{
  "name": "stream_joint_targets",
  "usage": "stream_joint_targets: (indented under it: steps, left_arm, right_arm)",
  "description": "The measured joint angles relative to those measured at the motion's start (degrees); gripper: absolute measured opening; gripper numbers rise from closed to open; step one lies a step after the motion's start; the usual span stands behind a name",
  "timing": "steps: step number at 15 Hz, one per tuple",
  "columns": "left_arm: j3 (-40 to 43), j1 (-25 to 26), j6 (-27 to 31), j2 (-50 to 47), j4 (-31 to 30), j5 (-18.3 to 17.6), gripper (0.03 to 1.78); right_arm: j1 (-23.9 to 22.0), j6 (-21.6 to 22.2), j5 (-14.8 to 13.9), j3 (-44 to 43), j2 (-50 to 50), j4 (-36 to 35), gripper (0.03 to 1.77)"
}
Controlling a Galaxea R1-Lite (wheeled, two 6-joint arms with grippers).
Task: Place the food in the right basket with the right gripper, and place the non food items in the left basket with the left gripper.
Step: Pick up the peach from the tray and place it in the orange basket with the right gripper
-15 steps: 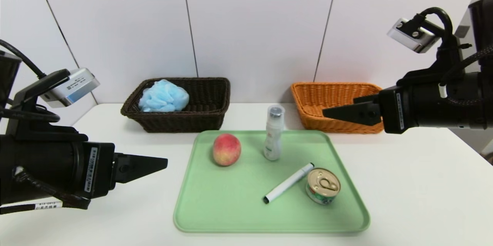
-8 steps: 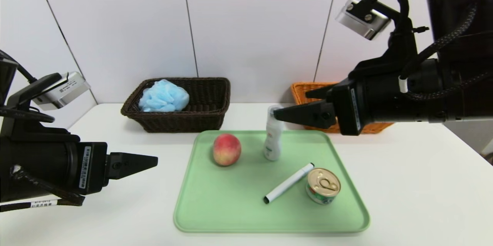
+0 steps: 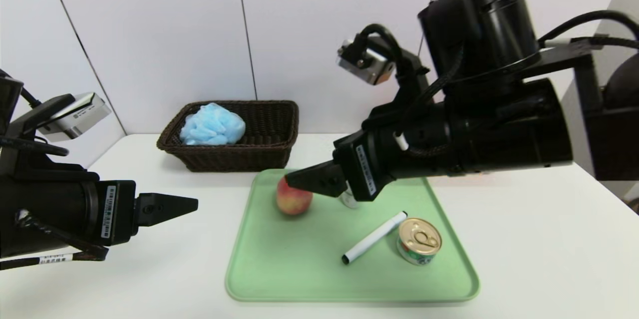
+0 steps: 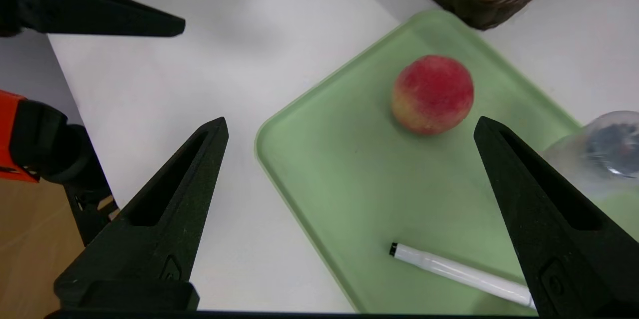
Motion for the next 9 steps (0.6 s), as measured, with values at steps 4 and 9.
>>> stream_joint_targets:
  steps: [4,9]
  left_arm:
    - [-0.09,0.06,-0.02,0.50,-0.22,0.00,1.69]
    - [-0.27,0.55,-0.02,0.85,-0.29,0.05,1.69]
  right_arm:
    - [3.89,0.27,-5.77,1.88,3.91,-0.16,1.70]
    - [6.78,0.80,-12.80,7.53,7.36,-9.56,1.70]
